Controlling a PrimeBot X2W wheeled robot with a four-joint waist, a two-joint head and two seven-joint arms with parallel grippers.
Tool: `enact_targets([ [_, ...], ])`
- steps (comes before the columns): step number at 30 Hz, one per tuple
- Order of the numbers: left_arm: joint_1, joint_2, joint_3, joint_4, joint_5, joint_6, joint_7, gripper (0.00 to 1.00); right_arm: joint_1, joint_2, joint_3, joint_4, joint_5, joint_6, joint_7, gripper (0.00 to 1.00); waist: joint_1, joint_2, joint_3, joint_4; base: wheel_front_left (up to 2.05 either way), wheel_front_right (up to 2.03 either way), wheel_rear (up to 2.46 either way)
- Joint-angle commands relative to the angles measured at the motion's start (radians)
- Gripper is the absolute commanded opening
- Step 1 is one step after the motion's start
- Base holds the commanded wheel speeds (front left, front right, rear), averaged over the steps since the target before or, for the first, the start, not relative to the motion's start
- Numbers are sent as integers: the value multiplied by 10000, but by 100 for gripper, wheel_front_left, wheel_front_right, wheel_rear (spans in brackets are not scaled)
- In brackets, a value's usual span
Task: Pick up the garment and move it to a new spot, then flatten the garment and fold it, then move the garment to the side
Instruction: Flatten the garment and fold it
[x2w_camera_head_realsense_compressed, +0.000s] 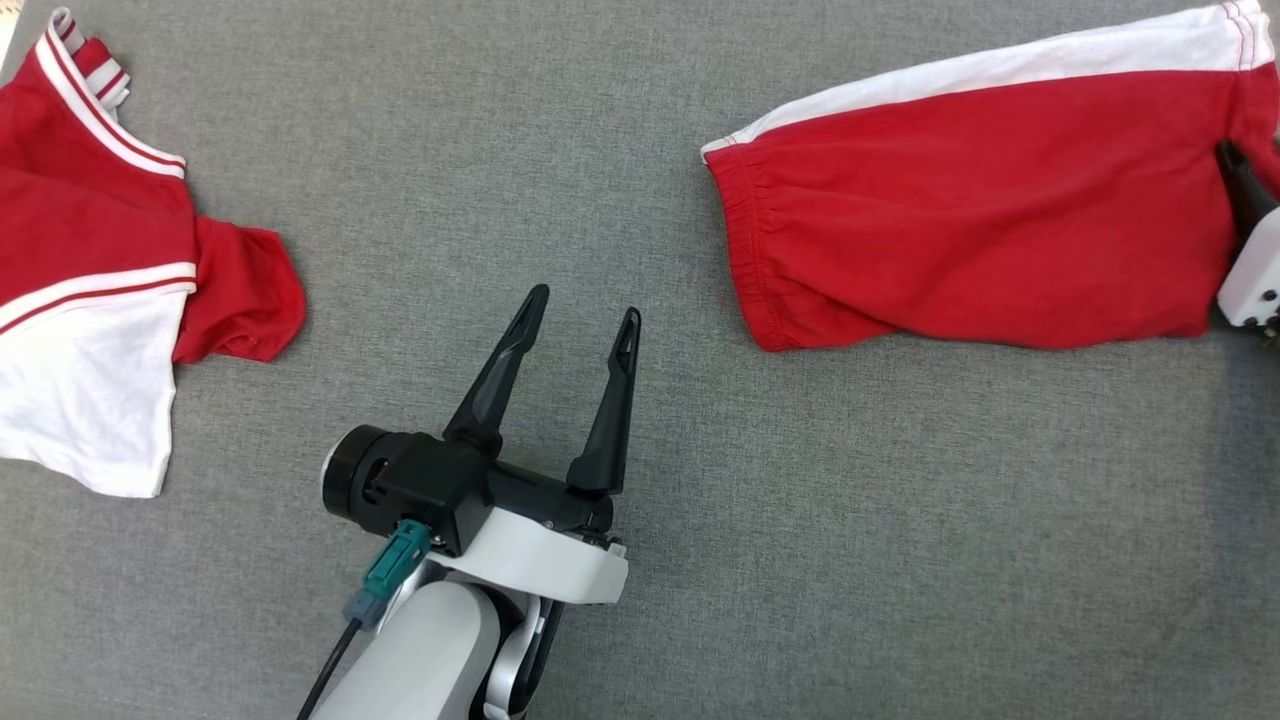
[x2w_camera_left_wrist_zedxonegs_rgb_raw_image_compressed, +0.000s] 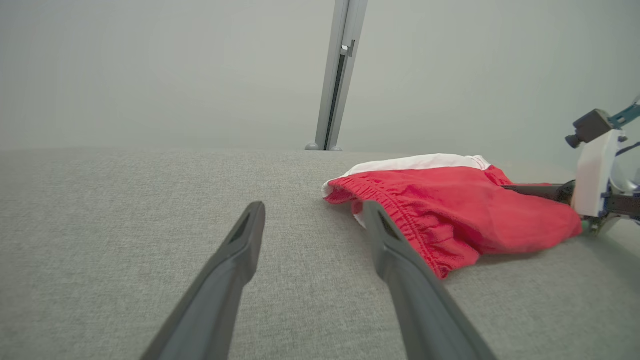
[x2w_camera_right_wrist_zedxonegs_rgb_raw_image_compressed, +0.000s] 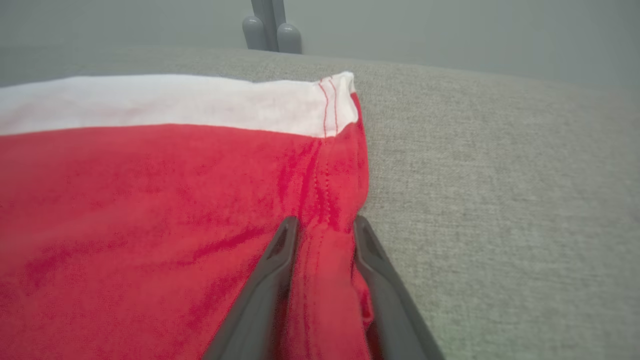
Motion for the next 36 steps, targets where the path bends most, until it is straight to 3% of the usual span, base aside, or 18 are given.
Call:
enact_targets([
  [1,123,-31,129,44,86,-94,-15,100,513,281,219,126,53,1,279,0,0,0,-34,3,0,0,0],
  [8,454,-168,529,250,336,-324,-16,100,569,63,177,120,242,-11,-249,0,0,0,-312,-389,0,0,0],
  [22,658,-80,732,635,594,-624,-15,100,124,-1761,657,-326,-336,-9,-711,0,0,0,-633,-1565,0,0,0],
  [28,726,-103,617,869,491,-649,33,100,-592,-1401,946,-488,-1068,-9,-753,0,0,0,-998,-1894,0,0,0],
  [36,866,-163,498,1113,287,-652,38,100,-1042,-438,1102,-859,-1969,-9,-445,0,0,0,-1493,-1858,0,0,0],
])
